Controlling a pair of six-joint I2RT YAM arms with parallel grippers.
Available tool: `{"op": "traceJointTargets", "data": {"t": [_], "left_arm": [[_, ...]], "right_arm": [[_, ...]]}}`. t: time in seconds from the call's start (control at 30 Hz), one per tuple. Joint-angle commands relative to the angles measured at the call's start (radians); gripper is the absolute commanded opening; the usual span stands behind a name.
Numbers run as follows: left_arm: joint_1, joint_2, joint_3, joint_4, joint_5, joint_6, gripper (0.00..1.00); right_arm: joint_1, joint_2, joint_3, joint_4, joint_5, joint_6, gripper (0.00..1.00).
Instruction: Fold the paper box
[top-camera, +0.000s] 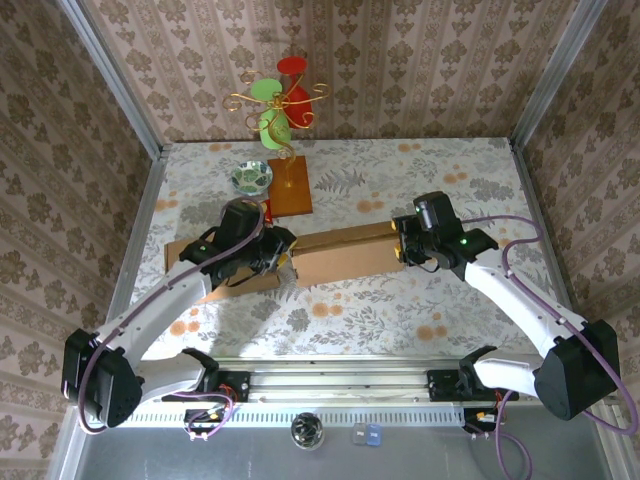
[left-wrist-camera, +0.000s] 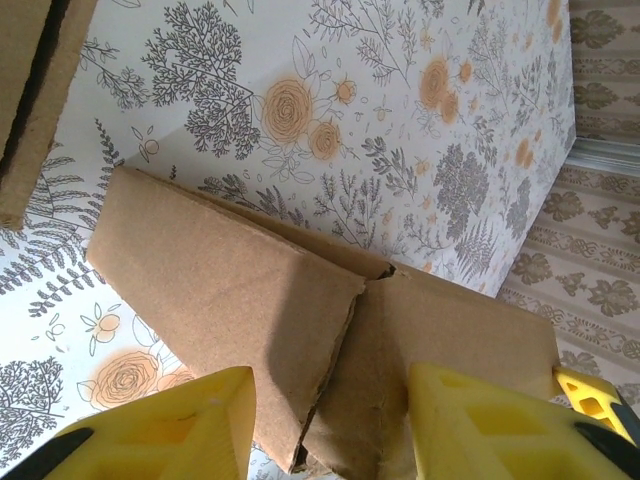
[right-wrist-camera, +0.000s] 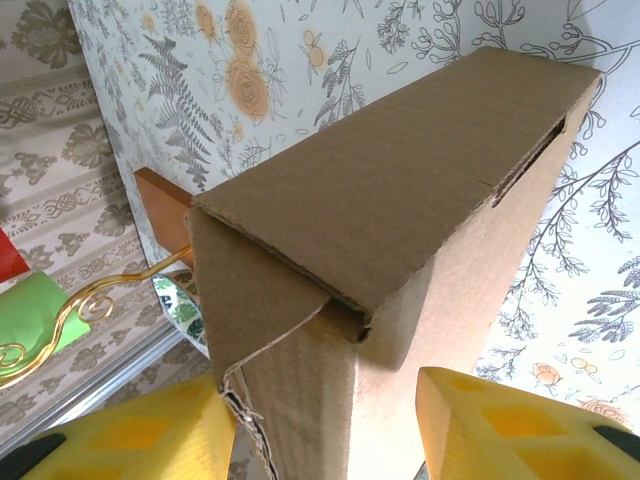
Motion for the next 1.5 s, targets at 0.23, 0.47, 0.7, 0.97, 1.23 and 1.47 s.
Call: {"op": "traceJointTargets", "data": {"t": [0.23, 0.47, 0.7, 0.97, 1.23, 1.47], "left_arm": [[0.007, -0.006, -0.098, -0.019, -0.004, 0.021, 0.37], [0.007, -0.011, -0.162, -0.014, -0.008, 0.059, 0.25], [0.006, -0.025, -0.180, -0.017, -0.019, 0.077, 0.21], [-0.001, -0.024, -0.166, -0.026, -0.026, 0.092, 0.20], [-0.010, -0.022, -0.153, -0.027, -0.036, 0.121, 0.20], [-0.011, -0.021, -0.153, -0.011, -0.035, 0.180, 0.20]], "right_arm": [[0.001, -0.023, -0.070, -0.073, 0.023, -0.018, 0.51], [-0.020, -0.048, -0.087, -0.103, 0.010, -0.035, 0.51], [-0.058, -0.076, 0.048, -0.187, 0.024, -0.215, 0.51], [-0.081, -0.088, -0.004, -0.125, -0.039, -0.230, 0.50], [-0.097, -0.004, -0.029, -0.145, -0.097, -0.256, 0.49], [-0.100, -0.096, -0.090, -0.132, -0.066, -0.258, 0.46]]}}
